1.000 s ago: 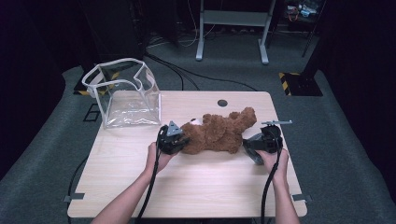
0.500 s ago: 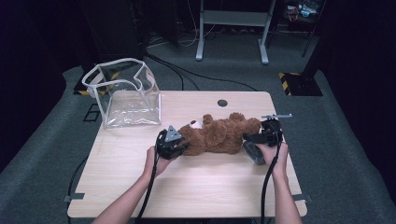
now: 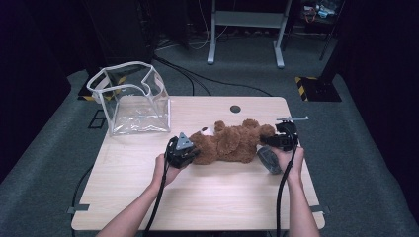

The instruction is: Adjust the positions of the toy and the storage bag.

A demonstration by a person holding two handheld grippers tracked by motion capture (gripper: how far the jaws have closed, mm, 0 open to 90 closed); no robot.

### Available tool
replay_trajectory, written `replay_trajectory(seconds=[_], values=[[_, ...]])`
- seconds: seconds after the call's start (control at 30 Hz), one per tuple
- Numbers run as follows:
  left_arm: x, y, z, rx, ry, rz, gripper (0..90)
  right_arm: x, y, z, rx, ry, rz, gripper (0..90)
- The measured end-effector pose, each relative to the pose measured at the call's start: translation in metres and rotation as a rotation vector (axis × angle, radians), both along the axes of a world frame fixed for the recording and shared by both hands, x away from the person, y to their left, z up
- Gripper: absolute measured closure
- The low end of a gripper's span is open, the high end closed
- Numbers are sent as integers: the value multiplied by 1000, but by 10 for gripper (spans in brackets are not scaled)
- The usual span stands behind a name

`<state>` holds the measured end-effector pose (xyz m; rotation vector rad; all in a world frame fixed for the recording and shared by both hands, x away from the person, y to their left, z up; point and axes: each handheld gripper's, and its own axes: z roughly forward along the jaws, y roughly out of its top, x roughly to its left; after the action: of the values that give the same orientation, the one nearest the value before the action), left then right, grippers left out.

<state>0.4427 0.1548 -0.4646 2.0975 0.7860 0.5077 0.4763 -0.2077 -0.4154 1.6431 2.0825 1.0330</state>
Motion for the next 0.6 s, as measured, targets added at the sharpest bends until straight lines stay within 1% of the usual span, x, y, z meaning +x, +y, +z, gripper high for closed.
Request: replay_trajectory(seconds=[0.03,0.07,0.1,0.17,0.23,0.3,0.37,0.4,0.43,0.47,0.5,0.53,0.57,0.6], values=[[1,0,1,1,3,3,814,0,1,-1,-13,-14,7,637],[1,0,1,1,3,3,818,0,1,-1,-13,-14,7,637],[3,0,3,-10,0,9,822,0,4,0,-20,-30,2,679],[5,1,5,-4,-1,6,826,0,4,2,-26,-55,7,697],[9,2,9,2,-7,6,827,-1,5,4,-25,-59,-1,702],[15,4,15,24,-14,5,830,-3,8,11,-39,-80,3,708],[17,3,16,19,-22,10,831,-3,9,13,-38,-86,0,709],[21,4,20,28,-25,9,831,-5,10,16,-42,-95,2,709],[23,4,21,26,-26,16,832,-5,10,16,-44,-100,5,710],[26,6,24,29,-23,12,832,-6,10,17,-42,-98,7,710],[26,6,24,29,-23,12,832,-6,10,17,-42,-98,7,710],[30,6,27,31,-28,17,832,-8,10,19,-36,-104,9,710],[30,6,27,31,-28,17,832,-9,10,19,-33,-106,10,710],[35,8,29,33,-18,21,832,-10,10,20,-34,-110,6,710]])
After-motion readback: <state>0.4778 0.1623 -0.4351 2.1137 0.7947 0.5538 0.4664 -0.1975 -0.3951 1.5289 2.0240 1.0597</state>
